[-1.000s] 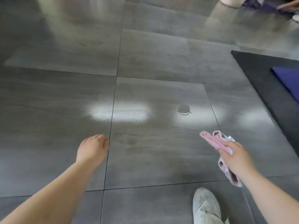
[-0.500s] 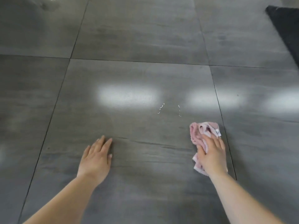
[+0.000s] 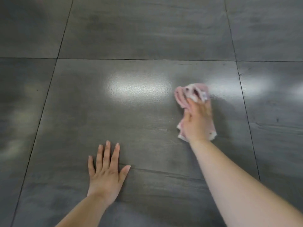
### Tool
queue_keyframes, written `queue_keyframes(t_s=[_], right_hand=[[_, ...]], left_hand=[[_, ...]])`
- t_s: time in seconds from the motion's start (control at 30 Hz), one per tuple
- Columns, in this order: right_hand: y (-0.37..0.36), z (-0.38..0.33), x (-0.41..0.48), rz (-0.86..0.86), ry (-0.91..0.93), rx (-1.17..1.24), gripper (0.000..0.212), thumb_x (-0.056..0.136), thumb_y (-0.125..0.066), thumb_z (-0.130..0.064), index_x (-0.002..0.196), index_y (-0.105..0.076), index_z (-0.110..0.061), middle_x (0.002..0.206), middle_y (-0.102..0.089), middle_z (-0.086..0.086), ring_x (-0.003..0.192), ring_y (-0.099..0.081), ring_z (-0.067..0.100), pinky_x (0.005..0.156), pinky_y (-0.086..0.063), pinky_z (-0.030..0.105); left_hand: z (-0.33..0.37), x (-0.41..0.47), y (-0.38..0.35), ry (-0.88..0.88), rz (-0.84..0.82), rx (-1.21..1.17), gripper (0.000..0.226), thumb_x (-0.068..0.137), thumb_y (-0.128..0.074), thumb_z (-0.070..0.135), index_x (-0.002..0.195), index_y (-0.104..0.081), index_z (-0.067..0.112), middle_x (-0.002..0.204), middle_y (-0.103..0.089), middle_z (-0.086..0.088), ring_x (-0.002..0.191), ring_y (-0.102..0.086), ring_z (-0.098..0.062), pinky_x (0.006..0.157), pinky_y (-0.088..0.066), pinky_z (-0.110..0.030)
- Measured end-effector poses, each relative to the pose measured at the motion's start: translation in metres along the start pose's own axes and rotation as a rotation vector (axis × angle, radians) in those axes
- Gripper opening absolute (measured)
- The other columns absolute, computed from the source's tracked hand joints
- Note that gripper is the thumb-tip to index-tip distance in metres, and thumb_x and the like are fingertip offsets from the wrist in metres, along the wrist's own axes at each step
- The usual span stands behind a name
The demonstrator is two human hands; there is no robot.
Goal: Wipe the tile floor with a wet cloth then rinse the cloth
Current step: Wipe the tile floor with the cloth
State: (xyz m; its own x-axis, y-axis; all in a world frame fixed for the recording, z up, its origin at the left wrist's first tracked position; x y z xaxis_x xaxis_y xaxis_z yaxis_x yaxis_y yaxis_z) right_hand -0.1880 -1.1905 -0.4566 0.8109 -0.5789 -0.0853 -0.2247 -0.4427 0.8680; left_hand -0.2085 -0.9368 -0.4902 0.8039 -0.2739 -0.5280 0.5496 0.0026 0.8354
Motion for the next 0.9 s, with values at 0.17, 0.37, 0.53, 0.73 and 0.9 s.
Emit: queue_keyframes(t_s=[0.17,0.37,0.53,0.73,0.9], right_hand=[[-0.051,-0.067,-0.034,-0.374,0.387,-0.189,0.053,0.098,-0.031,-0.028,0.146,-0.010,-0.034,0.158,-0.002,-0.001,0.144,0.011,0.025,0.114,0.014,0.039],[0.007,0.015,-0.014,-0.235,0.500,-0.383,0.090,0.077,-0.067,-0.011,0.144,-0.014,-0.037,0.154,-0.026,-0.004,0.140,-0.022,0.034,0.110,-0.029,0.053],[0.080,0.141,-0.039,0.022,-0.352,-0.276,0.062,0.081,-0.027,-0.034,0.141,-0.034,-0.019,0.156,-0.018,0.007,0.142,-0.010,0.031,0.116,-0.016,0.044],[0.013,0.034,-0.042,0.063,-0.192,-0.280,0.073,0.086,-0.039,-0.010,0.145,-0.005,-0.035,0.157,-0.005,0.004,0.144,0.004,0.032,0.116,-0.014,0.049],[-0.036,-0.034,-0.077,-0.293,0.493,-0.317,0.052,0.092,-0.034,-0.025,0.143,-0.027,-0.032,0.153,-0.028,0.005,0.143,-0.018,0.030,0.113,-0.025,0.047]], left_hand=[[0.000,-0.004,0.003,-0.004,0.033,-0.066,0.080,0.085,0.006,0.061,0.137,-0.028,0.010,0.141,-0.038,-0.016,0.132,-0.015,-0.021,0.107,0.020,-0.023],[-0.002,-0.008,-0.003,-0.021,0.208,-0.100,0.084,0.074,0.016,0.071,0.135,-0.007,0.017,0.147,-0.012,-0.005,0.136,-0.010,-0.020,0.101,0.031,-0.019],[0.000,-0.008,-0.004,-0.046,0.223,-0.064,0.083,0.072,0.021,0.070,0.133,-0.003,0.020,0.145,-0.006,-0.003,0.134,-0.004,-0.017,0.101,0.030,-0.020],[-0.001,-0.009,0.000,-0.040,0.155,-0.036,0.091,0.044,0.035,0.076,0.123,0.030,0.030,0.134,0.034,0.011,0.124,0.032,-0.005,0.108,0.023,-0.037],[-0.008,-0.008,0.008,-0.046,0.077,0.013,0.090,0.049,0.012,0.068,0.129,0.026,0.030,0.154,0.016,0.003,0.139,0.021,-0.011,0.112,0.014,-0.035]])
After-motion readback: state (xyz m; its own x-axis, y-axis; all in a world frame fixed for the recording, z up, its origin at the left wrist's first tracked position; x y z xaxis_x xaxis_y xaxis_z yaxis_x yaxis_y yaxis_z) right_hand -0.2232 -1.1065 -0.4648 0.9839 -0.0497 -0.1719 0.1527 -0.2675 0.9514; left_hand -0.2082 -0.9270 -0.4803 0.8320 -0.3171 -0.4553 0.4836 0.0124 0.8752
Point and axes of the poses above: each hand's wrist, its own x-axis towards the middle knuckle, its own y-axis out of the back of the hand, z = x × y, the point moved 3 cm from there along x, towards the middle knuckle
